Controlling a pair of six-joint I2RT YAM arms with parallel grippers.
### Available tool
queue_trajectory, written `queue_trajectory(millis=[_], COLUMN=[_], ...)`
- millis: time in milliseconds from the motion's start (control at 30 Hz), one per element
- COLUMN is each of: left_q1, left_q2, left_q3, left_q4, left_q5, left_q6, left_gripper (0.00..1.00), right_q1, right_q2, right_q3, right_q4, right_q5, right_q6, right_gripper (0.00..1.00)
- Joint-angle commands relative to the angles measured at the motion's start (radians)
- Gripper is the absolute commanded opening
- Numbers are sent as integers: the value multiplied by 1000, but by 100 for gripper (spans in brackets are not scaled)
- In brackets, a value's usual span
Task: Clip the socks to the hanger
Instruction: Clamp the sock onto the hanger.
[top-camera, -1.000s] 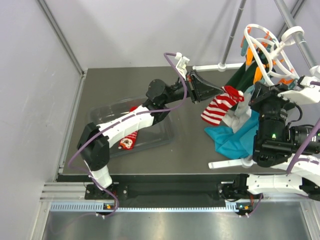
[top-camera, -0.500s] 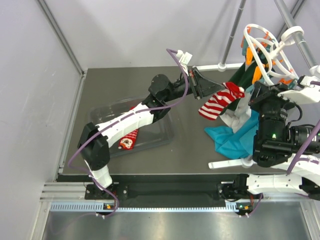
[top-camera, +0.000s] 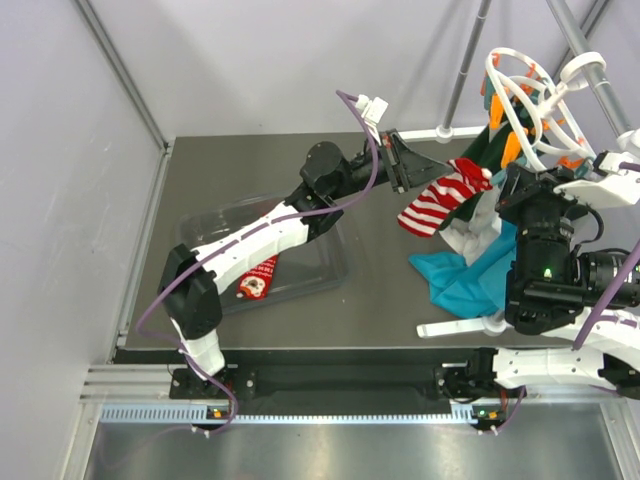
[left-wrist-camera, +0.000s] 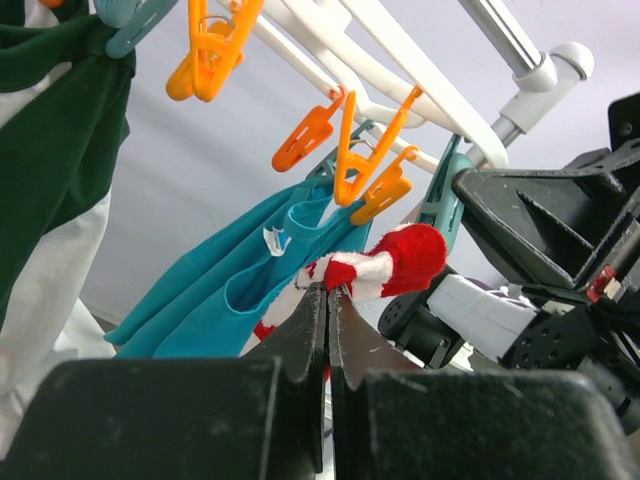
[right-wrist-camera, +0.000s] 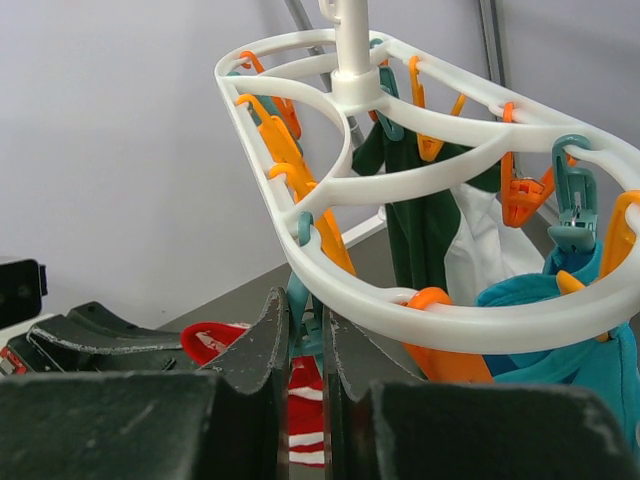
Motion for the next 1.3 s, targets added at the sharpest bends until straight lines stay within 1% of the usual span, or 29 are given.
queue_trajectory(millis=[0,200,800,1267], left_q1=[2,-1,-14,-32], left_q2=[10,12,5,-2], left_q3=[63,66,70,75], left_q4=[-16,16,59,76], left_q5=[-23,-13,7,-12], left_q6=[3,-29,-48,-60], left_gripper=[0,0,0,0], right_q1=[24,26,29,34], right_q2=[3,5,10,10], right_q3=[25,26,28,26], right_q4=[-1,-1,-1,-1], right_q5=[227,227,227,227], right_q6=[4,4,10,16], right_gripper=[0,0,0,0])
